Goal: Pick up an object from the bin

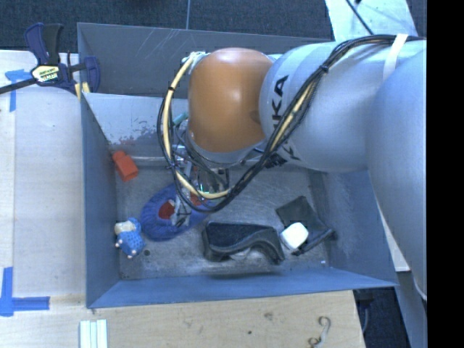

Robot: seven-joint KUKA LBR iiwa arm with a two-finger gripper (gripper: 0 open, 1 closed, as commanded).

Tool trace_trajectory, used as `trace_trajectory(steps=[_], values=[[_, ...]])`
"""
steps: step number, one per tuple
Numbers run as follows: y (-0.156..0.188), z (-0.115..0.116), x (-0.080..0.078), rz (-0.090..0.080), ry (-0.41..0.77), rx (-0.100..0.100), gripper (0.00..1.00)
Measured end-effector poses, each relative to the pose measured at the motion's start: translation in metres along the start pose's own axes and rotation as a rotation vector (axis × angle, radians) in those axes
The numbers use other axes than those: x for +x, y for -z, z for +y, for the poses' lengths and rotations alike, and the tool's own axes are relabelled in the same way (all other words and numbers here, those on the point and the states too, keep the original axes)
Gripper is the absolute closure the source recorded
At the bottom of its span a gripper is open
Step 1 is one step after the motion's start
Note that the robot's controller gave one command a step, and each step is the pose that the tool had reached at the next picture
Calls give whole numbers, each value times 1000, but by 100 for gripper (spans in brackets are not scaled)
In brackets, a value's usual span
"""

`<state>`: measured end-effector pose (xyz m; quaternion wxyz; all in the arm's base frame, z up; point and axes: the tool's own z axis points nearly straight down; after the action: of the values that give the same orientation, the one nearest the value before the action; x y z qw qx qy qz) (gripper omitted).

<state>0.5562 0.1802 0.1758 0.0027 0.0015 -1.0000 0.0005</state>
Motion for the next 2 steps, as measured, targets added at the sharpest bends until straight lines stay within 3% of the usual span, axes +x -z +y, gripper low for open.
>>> trace_trajectory(steps=[1,2], values=[[-106,-27,-13,-4,-11,-6,0],[-97,-26,-20,-33,-11,-10,100]])
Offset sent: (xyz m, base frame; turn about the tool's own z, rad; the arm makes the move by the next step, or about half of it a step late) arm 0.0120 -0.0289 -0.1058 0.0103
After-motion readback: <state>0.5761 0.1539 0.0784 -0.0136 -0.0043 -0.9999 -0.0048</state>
